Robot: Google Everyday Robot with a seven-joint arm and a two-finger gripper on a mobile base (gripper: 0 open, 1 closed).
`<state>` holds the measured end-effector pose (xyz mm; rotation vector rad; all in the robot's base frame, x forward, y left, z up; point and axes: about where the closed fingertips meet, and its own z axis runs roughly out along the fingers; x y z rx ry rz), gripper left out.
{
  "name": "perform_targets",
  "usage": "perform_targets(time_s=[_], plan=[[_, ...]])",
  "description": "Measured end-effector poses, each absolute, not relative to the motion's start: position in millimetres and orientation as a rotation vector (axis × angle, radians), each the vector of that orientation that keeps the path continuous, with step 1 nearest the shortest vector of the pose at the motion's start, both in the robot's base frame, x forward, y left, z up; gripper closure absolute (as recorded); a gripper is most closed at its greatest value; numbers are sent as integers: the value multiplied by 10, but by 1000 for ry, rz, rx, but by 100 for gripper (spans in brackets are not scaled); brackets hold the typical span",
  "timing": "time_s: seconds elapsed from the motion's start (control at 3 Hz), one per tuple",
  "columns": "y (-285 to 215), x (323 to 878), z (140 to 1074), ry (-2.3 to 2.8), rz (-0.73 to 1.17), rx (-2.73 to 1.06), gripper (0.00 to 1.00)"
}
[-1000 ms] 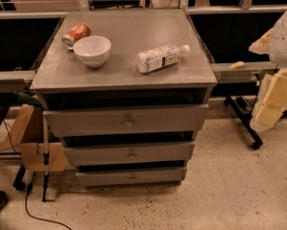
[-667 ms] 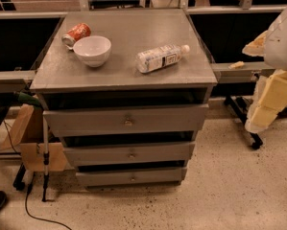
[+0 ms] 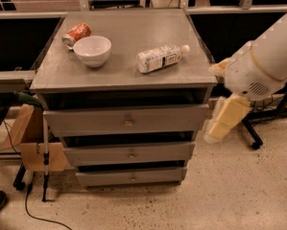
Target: Open top drawer
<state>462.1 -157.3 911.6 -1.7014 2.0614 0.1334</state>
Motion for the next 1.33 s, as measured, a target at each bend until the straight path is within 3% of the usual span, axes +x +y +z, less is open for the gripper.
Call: perform_targets(time_s=[0.33, 1.33], plan=[[-1171, 4938, 8694, 2028, 189, -1633, 0], [-1055, 5146, 8634, 2008, 125, -1600, 0]])
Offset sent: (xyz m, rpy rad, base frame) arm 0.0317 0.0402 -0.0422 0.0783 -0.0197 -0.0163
